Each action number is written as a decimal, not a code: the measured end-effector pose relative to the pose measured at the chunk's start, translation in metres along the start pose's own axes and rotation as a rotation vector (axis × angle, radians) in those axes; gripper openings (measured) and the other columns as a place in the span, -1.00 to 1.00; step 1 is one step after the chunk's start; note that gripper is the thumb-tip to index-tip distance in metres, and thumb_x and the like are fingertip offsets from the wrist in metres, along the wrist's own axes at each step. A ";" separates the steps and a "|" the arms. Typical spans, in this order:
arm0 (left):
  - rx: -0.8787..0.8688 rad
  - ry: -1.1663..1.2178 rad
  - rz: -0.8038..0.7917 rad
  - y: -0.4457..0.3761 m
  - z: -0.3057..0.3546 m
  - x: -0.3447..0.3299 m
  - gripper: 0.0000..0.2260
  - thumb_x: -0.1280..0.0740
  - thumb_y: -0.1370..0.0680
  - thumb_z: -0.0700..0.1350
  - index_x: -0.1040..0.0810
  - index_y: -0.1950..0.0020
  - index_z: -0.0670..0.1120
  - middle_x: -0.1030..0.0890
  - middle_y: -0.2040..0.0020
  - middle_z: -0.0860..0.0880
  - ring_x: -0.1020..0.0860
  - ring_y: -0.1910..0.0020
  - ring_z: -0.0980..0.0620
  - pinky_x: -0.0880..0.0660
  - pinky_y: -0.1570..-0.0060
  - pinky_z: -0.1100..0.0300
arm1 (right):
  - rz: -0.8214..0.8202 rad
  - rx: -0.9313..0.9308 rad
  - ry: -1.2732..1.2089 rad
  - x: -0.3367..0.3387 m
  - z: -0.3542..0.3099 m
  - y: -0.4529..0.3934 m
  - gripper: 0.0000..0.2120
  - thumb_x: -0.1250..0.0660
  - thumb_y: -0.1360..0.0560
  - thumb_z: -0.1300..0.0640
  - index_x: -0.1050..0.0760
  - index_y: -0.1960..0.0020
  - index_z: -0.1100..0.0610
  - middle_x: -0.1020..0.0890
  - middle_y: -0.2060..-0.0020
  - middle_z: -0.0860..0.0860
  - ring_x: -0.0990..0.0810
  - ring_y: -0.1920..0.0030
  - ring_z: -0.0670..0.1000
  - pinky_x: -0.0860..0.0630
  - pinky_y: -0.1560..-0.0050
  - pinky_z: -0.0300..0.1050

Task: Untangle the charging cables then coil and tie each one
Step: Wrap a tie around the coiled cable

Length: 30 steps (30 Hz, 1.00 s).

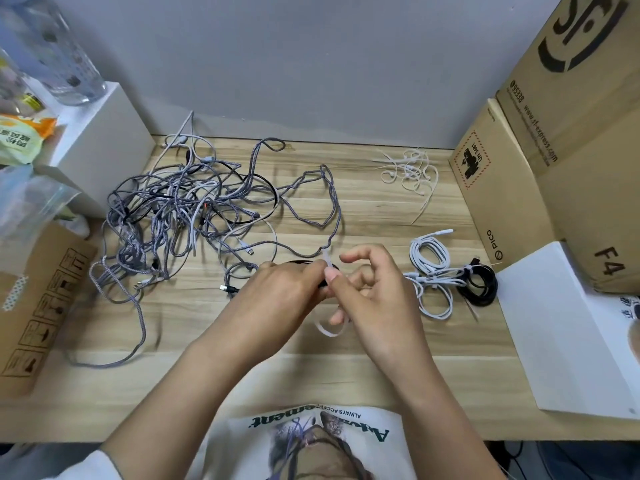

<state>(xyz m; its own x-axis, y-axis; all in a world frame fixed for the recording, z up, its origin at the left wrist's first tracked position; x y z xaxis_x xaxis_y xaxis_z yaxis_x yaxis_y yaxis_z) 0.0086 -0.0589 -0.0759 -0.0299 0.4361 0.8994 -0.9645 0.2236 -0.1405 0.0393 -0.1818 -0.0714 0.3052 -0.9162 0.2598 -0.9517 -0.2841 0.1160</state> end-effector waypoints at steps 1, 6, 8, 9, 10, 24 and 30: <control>-0.017 0.000 -0.017 0.001 0.000 -0.002 -0.53 0.08 -0.55 0.18 -0.47 -0.03 -0.12 -0.55 0.30 -0.04 -0.50 0.33 -0.15 -0.22 0.31 0.14 | -0.017 0.005 0.028 0.000 0.001 -0.001 -0.89 -0.37 -0.49 0.09 -0.47 0.19 -0.03 -0.56 0.48 0.05 -0.55 0.52 -0.05 -0.50 0.30 -0.04; -0.063 0.075 -0.002 0.007 0.005 -0.001 -0.54 0.02 -0.56 0.17 -0.46 -0.20 -0.09 -0.53 0.32 -0.04 -0.49 0.36 -0.14 -0.12 0.40 0.17 | -0.123 -0.114 -0.151 0.001 0.003 -0.006 -0.84 -0.39 -0.46 0.23 -0.54 0.28 0.08 -0.43 0.51 -0.02 -0.36 0.57 -0.13 -0.30 0.56 -0.35; -0.080 0.047 -0.024 0.008 0.010 -0.001 -0.66 -0.07 -0.58 0.09 -0.47 -0.15 -0.09 -0.53 0.35 -0.04 -0.48 0.41 -0.12 -0.14 0.40 0.19 | -0.135 -0.125 -0.222 0.002 0.001 -0.006 -0.83 -0.38 -0.45 0.32 -0.52 0.29 0.14 -0.44 0.51 0.00 -0.35 0.57 -0.16 -0.27 0.57 -0.41; -0.094 0.009 -0.022 0.007 0.011 -0.001 -0.73 -0.10 -0.58 0.06 -0.45 -0.11 -0.07 -0.51 0.38 -0.02 -0.47 0.45 -0.09 -0.14 0.42 0.21 | -0.135 -0.131 -0.273 0.003 0.001 -0.005 -0.82 -0.37 -0.44 0.35 -0.51 0.29 0.17 -0.44 0.51 0.02 -0.37 0.55 -0.14 -0.30 0.56 -0.41; -0.103 -0.012 -0.013 0.007 0.013 -0.002 -0.78 -0.12 -0.57 0.04 -0.43 -0.06 -0.06 -0.49 0.41 0.00 -0.45 0.48 -0.06 -0.09 0.46 0.26 | -0.127 -0.130 -0.316 0.002 0.002 -0.005 -0.82 -0.37 -0.44 0.36 -0.51 0.30 0.17 -0.44 0.50 0.07 -0.40 0.51 -0.08 -0.37 0.53 -0.38; 0.260 0.248 0.017 0.002 -0.026 -0.024 -0.74 -0.13 -0.58 0.04 -0.41 -0.03 -0.14 -0.63 0.05 -0.15 -0.56 0.03 -0.22 -0.39 0.20 0.05 | -0.236 0.217 -0.482 0.000 -0.035 0.019 -0.88 -0.25 -0.46 0.21 -0.44 0.26 0.11 -0.51 0.36 -0.04 -0.43 0.34 -0.19 -0.37 0.23 -0.39; 0.213 -0.028 0.132 0.003 -0.021 -0.006 -0.89 -0.21 -0.60 -0.11 -0.43 0.01 -0.15 -0.58 0.26 -0.13 -0.51 0.29 -0.27 -0.24 0.38 0.11 | -0.368 -0.124 -0.338 -0.003 -0.018 0.013 -0.45 0.00 -0.45 -0.26 -0.40 0.41 0.15 -0.47 0.57 0.04 -0.44 0.43 0.05 -0.26 0.44 -0.28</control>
<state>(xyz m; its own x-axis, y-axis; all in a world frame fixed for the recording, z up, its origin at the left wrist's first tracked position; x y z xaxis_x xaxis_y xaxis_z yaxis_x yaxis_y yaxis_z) 0.0118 -0.0430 -0.0901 -0.1633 0.4244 0.8906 -0.9853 -0.0235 -0.1694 0.0269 -0.1776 -0.0534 0.5720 -0.8079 -0.1414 -0.7661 -0.5879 0.2599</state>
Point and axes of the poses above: each hand's wrist, its own y-axis away from the middle knuckle, its own x-axis out of the back of the hand, z = x × y, the point moved 4 cm from there along -y, towards the middle knuckle
